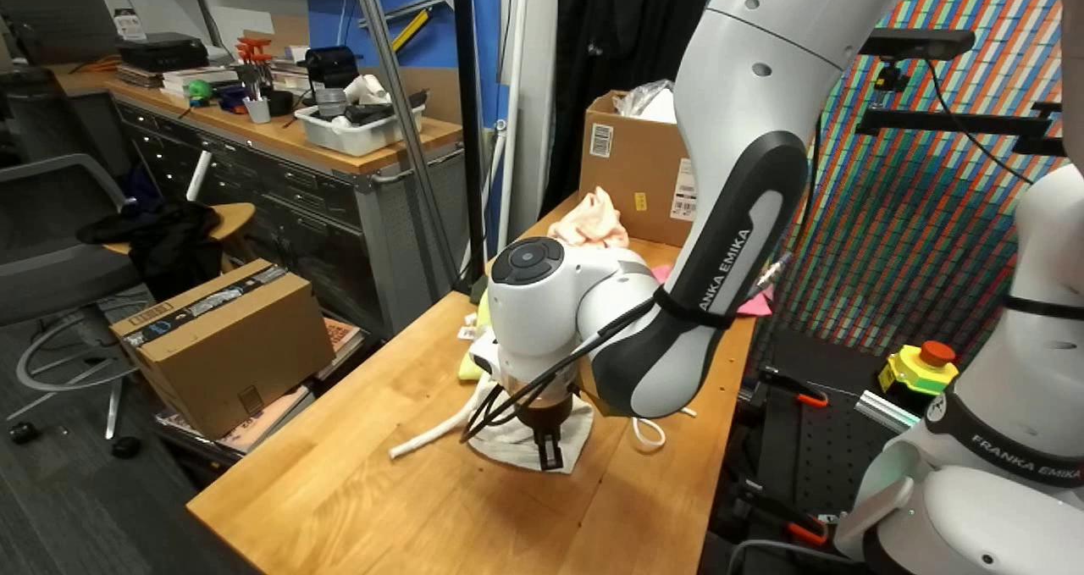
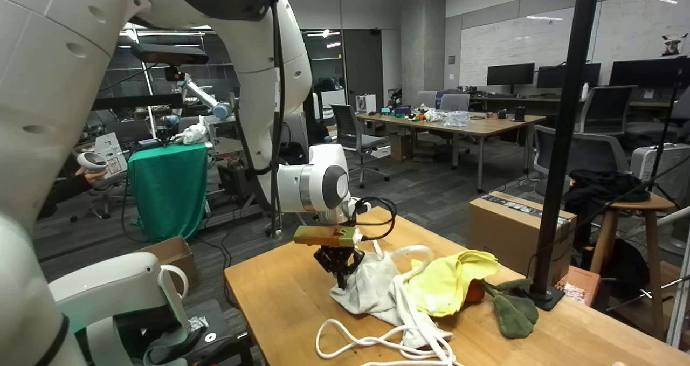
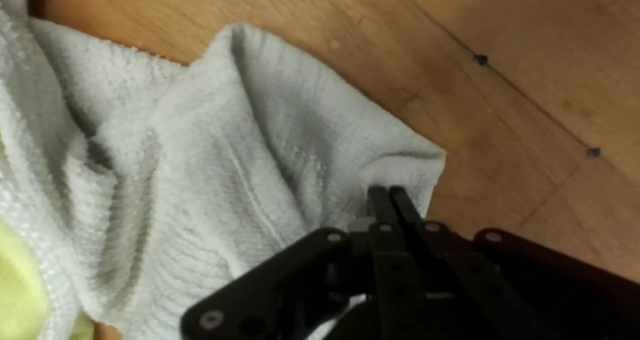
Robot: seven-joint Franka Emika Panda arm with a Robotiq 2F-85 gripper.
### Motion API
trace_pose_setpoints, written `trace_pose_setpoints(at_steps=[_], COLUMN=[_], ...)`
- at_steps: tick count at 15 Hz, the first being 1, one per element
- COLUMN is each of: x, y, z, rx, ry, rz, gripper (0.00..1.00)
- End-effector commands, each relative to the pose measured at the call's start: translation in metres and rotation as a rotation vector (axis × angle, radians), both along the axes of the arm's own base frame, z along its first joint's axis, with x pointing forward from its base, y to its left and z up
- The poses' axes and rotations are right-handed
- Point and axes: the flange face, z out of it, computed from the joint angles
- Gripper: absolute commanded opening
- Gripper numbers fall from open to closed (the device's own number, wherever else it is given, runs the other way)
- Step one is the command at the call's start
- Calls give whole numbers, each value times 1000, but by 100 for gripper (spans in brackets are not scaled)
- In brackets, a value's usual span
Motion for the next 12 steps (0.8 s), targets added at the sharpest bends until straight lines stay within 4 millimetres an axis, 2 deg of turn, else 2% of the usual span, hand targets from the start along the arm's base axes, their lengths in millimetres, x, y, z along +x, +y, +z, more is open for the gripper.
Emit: trace_pose_setpoints(at_steps=[1,5,8,12], x=[-7,-20,-37,-73], y=[5,8,10,18], z=[3,2,-1,-12], rx=[33,91,153,190], ry=[82,176,241,274], rz=[34,71,111,156], gripper=[3,3,3,3])
